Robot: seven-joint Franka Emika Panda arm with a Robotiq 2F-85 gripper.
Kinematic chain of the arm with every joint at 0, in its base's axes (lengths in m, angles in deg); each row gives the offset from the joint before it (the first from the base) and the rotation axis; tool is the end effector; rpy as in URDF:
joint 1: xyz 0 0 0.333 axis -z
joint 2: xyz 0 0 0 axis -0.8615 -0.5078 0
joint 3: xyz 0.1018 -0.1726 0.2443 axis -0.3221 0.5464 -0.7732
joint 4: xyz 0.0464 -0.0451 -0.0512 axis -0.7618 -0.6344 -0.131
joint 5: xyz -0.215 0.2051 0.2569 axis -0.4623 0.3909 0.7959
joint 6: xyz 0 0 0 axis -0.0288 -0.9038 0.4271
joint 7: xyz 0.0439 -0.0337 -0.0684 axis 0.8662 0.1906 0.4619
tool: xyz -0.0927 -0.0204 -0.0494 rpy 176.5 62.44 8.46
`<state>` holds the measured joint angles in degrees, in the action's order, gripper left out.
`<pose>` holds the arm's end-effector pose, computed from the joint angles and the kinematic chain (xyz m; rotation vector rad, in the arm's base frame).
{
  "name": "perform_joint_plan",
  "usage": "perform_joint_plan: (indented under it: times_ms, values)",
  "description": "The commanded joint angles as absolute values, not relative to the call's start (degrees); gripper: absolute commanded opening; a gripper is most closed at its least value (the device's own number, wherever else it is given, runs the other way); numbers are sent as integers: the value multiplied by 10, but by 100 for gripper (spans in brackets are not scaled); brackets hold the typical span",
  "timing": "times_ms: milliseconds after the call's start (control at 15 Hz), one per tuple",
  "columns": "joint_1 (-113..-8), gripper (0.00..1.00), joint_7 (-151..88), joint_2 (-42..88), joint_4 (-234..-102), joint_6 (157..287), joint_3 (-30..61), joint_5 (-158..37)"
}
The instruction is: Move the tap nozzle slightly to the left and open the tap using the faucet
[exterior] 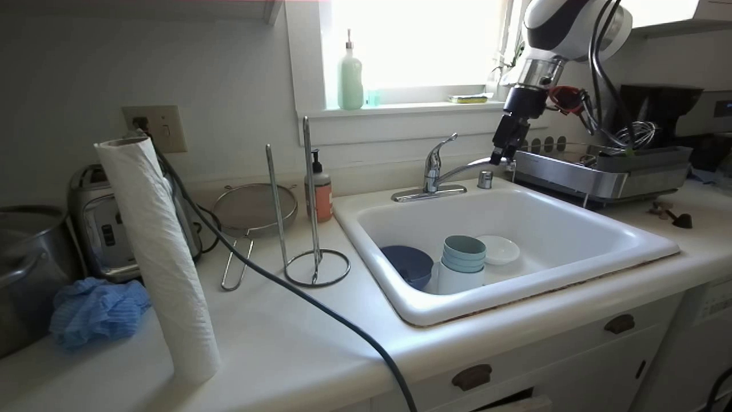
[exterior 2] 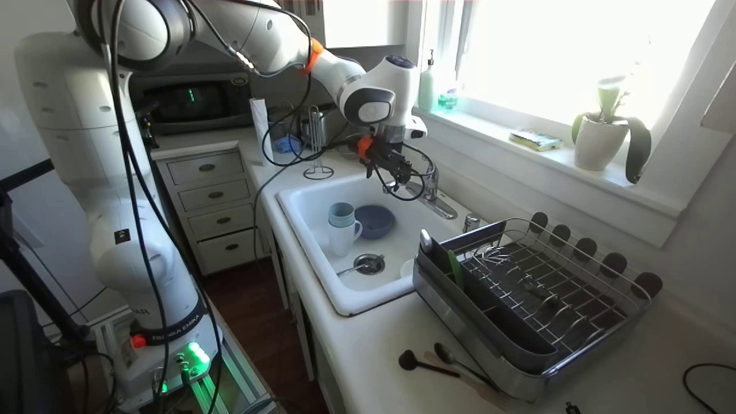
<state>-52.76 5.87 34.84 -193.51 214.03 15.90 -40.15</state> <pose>0.5625 -0.0955 0.4038 -2.9161 -0.3151 -0.2214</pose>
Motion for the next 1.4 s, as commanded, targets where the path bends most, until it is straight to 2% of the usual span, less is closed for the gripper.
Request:
perform_joint_plan:
  times_ms: [0,533,1000,1133,1333]
  values:
    - [-545,100,-28,367,-1958,2141,143,-379]
    - [-563,100,-182,364,-1959,2218,140,-448]
    - [-558,100,-194,359,-1947,2322,147,-523]
    - [-556,74,-171,350,-1945,2360,146,-512]
    - [-555,53,-172,335,-1942,2408,147,-517]
